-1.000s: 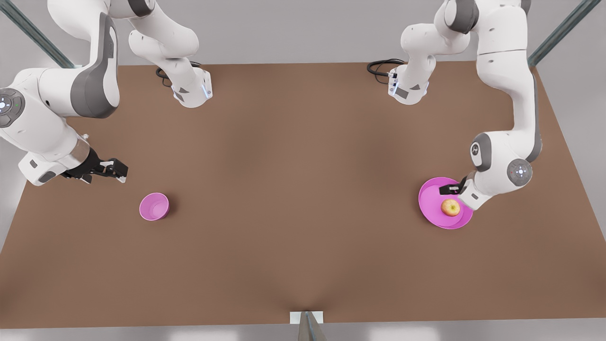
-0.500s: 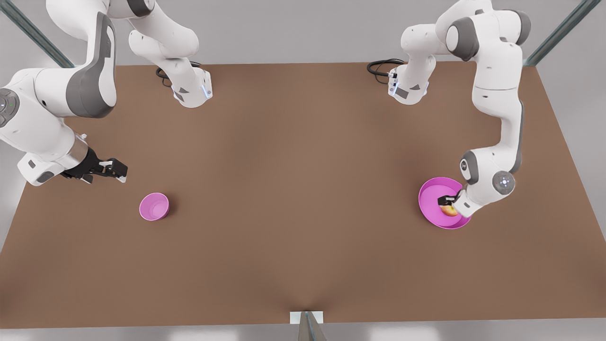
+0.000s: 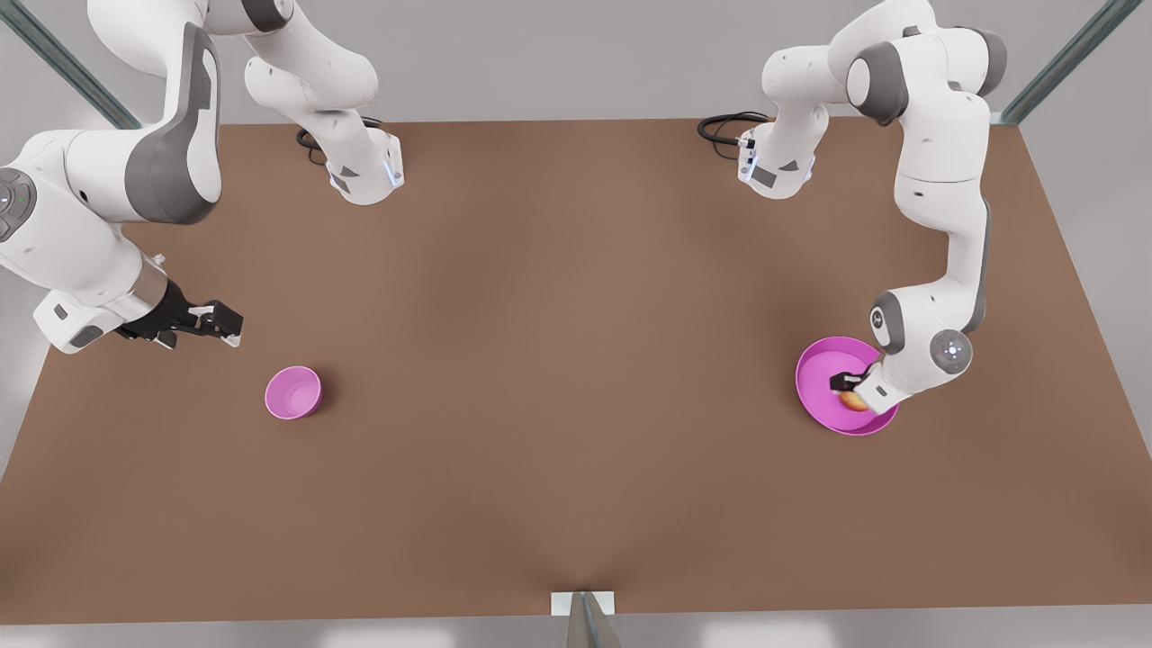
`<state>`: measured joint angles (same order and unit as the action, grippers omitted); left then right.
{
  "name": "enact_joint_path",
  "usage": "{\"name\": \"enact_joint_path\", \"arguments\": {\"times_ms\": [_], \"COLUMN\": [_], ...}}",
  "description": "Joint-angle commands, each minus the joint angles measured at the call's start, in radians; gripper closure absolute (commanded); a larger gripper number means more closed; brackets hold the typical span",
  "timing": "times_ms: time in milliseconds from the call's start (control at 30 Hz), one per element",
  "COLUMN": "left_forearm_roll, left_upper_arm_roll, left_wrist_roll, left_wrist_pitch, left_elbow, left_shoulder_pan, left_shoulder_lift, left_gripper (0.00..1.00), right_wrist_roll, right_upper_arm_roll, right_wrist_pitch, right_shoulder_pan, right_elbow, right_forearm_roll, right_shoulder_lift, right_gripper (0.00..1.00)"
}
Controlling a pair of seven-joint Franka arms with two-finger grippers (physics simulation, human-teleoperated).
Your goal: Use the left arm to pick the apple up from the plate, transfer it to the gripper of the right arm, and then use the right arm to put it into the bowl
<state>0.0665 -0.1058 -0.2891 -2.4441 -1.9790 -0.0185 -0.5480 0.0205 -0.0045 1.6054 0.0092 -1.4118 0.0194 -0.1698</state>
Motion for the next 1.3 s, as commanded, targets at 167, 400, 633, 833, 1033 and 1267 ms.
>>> {"name": "enact_joint_path", "arguments": {"times_ms": [167,400,633,833,1033,1267], "left_forearm_roll": [-0.002,-0.002,-0.002,0.0,0.162,0.736], "left_upper_arm_roll": [0.0,0.0,0.0,0.001,0.107,0.271], "left_wrist_roll": [-0.055,-0.054,-0.055,-0.05,0.26,0.743], "left_wrist_pitch": [-0.003,-0.003,-0.003,0.003,0.212,0.312], "left_elbow": [0.009,0.016,0.025,0.058,0.105,0.243], "left_shoulder_pan": [0.002,0.002,0.002,0.005,0.012,0.052], "left_shoulder_lift": [-0.01,-0.026,-0.039,-0.03,0.103,0.1], "left_gripper": [0.13,0.18,0.21,0.22,0.24,0.24], "right_wrist_roll": [0.026,0.024,0.022,0.021,0.019,0.013], "right_upper_arm_roll": [-0.003,-0.002,0.001,0.003,0.003,0.003], "right_wrist_pitch": [0.001,-0.001,-0.001,-0.001,-0.001,-0.001], "right_shoulder_pan": [-0.015,-0.015,-0.014,-0.014,-0.012,-0.006], "right_elbow": [-0.003,-0.003,-0.003,-0.001,-0.001,0.0], "right_forearm_roll": [-0.001,-0.001,-0.001,-0.001,-0.001,-0.01], "right_shoulder_lift": [0.001,0.001,0.001,0.001,0.001,0.001], "right_gripper": [0.0,0.0,0.0,0.0,0.0,0.0]}}
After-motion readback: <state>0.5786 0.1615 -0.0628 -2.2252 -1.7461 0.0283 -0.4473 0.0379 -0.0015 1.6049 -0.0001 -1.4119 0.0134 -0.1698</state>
